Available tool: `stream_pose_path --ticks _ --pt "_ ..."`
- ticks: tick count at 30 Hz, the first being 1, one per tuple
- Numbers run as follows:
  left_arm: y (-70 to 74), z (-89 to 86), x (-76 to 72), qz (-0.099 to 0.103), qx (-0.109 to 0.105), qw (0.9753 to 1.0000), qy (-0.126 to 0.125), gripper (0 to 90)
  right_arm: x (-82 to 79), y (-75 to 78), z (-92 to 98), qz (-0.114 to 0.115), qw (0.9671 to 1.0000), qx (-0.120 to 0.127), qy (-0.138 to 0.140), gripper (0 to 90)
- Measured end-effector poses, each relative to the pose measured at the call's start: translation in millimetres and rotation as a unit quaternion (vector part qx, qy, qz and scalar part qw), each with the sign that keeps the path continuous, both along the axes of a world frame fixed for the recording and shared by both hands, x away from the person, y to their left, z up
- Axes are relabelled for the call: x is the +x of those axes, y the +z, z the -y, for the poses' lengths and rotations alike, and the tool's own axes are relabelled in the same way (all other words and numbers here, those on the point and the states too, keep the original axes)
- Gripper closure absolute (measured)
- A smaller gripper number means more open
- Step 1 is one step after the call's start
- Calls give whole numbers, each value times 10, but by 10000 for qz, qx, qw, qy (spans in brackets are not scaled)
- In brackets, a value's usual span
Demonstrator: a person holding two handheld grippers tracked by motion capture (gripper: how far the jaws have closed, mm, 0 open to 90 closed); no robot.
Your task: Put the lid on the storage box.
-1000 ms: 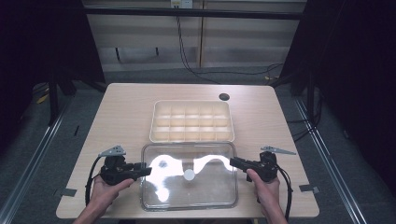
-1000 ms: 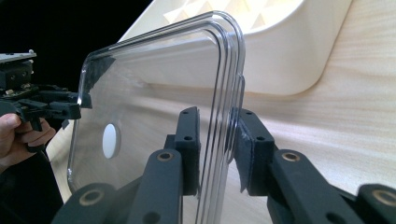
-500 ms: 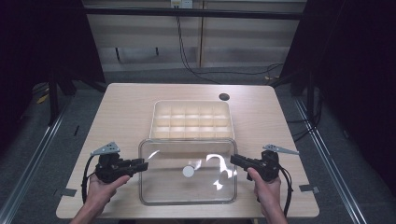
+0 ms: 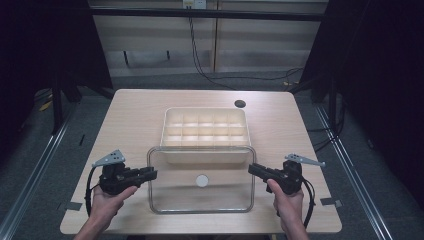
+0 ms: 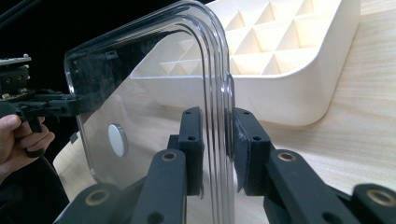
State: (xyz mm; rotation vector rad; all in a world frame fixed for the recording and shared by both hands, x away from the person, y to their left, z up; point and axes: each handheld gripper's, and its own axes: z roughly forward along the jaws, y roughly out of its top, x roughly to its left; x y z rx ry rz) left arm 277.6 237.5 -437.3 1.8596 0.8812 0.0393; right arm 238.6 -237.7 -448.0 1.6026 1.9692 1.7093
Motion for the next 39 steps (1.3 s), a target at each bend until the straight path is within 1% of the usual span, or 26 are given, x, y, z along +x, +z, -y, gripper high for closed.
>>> stream_pose_path --ticks 8,10,21,25,31,33,34,39 --pt "83 -7 3 101 -49 9999 -5 735 -9 97 0 128 9999 13 8 745" --pt "97 -6 8 83 -72 9999 -8 735 -5 112 2 138 9999 15 -7 745" --pt "172 4 73 140 -92 9999 41 735 57 195 9 211 9998 7 -39 744" --pt "194 9 105 110 -120 9999 56 736 89 228 12 230 9997 28 -38 744" --pt "248 16 177 132 -111 9998 86 735 173 276 19 261 9996 27 -32 745" --pt "272 18 210 153 -143 9997 102 735 206 300 21 277 9996 62 -52 745" --pt "283 18 223 152 -116 9998 101 735 229 319 25 296 9995 67 -42 745" --pt "362 24 311 214 -140 9996 139 735 339 394 30 358 9993 127 -70 745"
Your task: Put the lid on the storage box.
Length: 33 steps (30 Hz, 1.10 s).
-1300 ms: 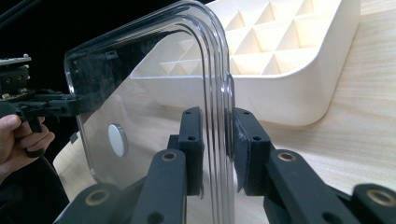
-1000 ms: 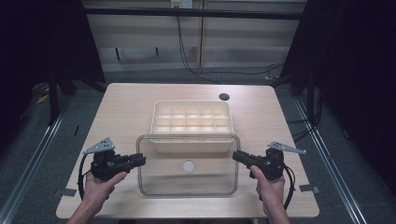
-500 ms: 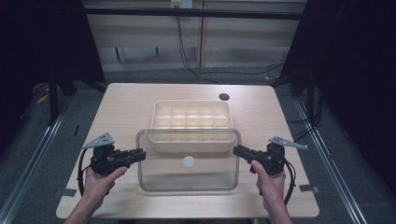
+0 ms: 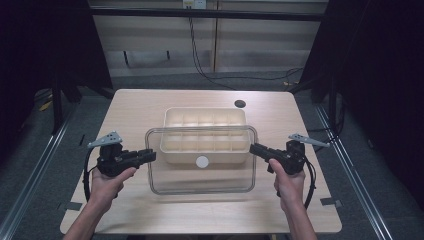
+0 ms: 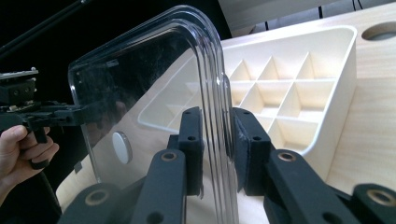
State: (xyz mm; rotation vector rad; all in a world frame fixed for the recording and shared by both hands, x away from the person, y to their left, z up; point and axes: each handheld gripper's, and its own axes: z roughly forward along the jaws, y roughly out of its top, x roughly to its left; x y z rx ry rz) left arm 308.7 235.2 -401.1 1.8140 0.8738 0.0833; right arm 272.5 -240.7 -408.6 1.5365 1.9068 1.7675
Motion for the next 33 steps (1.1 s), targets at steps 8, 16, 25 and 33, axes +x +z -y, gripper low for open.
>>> stream_pose_path --ticks 8,16,25,33 --pt "141 2 108 93 23 9999 100 734 168 87 -9 41 10000 46 -3 744" --pt "243 13 236 169 -16 9998 108 734 280 198 -2 106 9999 112 -43 744" --pt "284 30 375 132 -25 9997 192 734 423 202 13 83 9996 257 -108 746" --pt "369 54 511 162 -42 9996 242 733 559 276 26 113 9995 250 -143 745"
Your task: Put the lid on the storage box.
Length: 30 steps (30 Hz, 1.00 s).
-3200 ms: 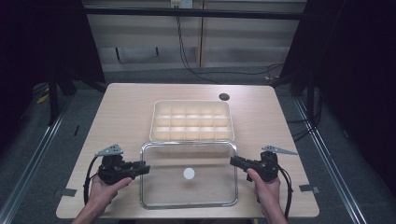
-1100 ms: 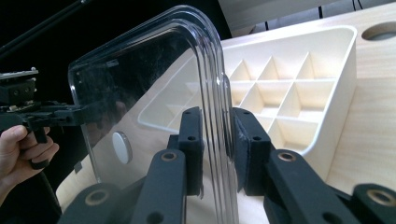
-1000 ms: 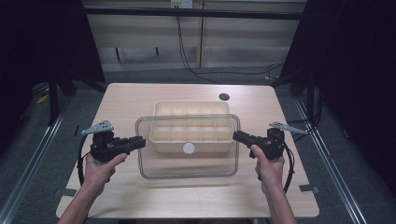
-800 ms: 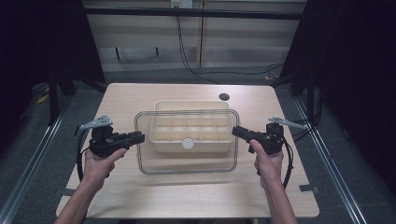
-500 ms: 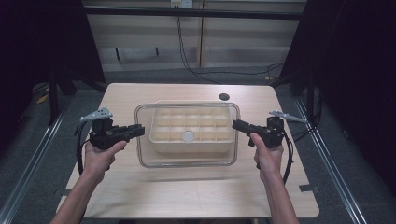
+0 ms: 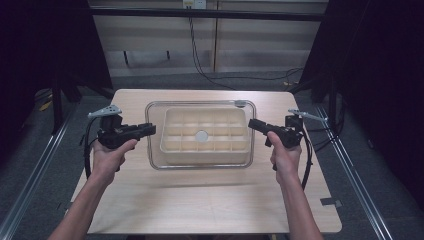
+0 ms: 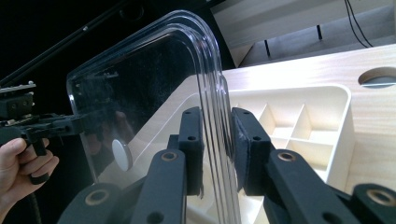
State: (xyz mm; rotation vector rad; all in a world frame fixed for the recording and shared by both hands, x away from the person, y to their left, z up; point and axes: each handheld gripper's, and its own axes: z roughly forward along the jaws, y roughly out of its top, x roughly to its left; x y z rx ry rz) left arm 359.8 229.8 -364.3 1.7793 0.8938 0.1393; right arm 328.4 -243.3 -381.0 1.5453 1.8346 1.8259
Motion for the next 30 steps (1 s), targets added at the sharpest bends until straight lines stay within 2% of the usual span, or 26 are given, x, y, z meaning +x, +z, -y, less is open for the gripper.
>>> stream_pose_path --ticks 11,20,30 --pt "84 48 233 -13 43 10000 51 730 250 89 15 -8 9999 -59 -92 742" --pt "88 100 356 -66 44 9999 111 730 369 52 41 -99 9998 -30 -154 740" --pt "83 179 481 -92 197 9996 169 725 496 22 81 -210 9995 -88 -234 737"
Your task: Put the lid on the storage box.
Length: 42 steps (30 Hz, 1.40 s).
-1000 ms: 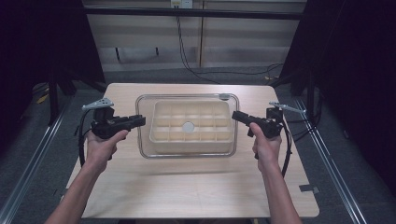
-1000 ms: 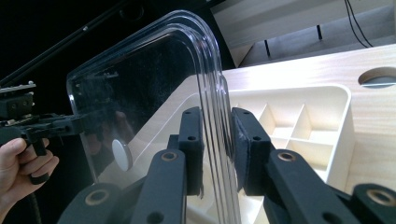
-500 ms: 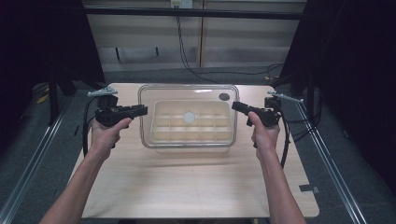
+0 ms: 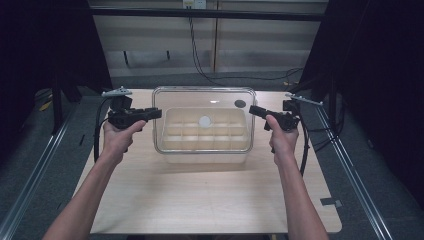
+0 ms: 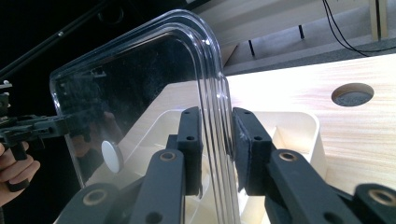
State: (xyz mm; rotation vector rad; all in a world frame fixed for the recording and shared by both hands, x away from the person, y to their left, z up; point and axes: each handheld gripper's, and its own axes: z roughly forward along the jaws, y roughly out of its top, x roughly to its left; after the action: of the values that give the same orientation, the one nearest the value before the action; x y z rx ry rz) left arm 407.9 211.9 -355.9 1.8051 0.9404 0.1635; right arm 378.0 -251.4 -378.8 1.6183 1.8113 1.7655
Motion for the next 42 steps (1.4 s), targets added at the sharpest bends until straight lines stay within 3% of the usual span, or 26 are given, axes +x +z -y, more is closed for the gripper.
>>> stream_pose_path --ticks 9,18,25,42 --pt "-85 27 91 -125 85 9999 64 715 75 -39 -1 -114 9999 -124 -39 739" --pt "-166 66 243 -247 15 9996 120 699 177 -128 27 -254 9996 -81 -124 740" --pt "-261 61 343 -412 9 9990 158 683 268 -155 -1 -348 9989 -271 -155 735" --pt "-413 67 530 -669 185 9974 208 666 444 -290 -40 -652 9967 -429 -245 702"
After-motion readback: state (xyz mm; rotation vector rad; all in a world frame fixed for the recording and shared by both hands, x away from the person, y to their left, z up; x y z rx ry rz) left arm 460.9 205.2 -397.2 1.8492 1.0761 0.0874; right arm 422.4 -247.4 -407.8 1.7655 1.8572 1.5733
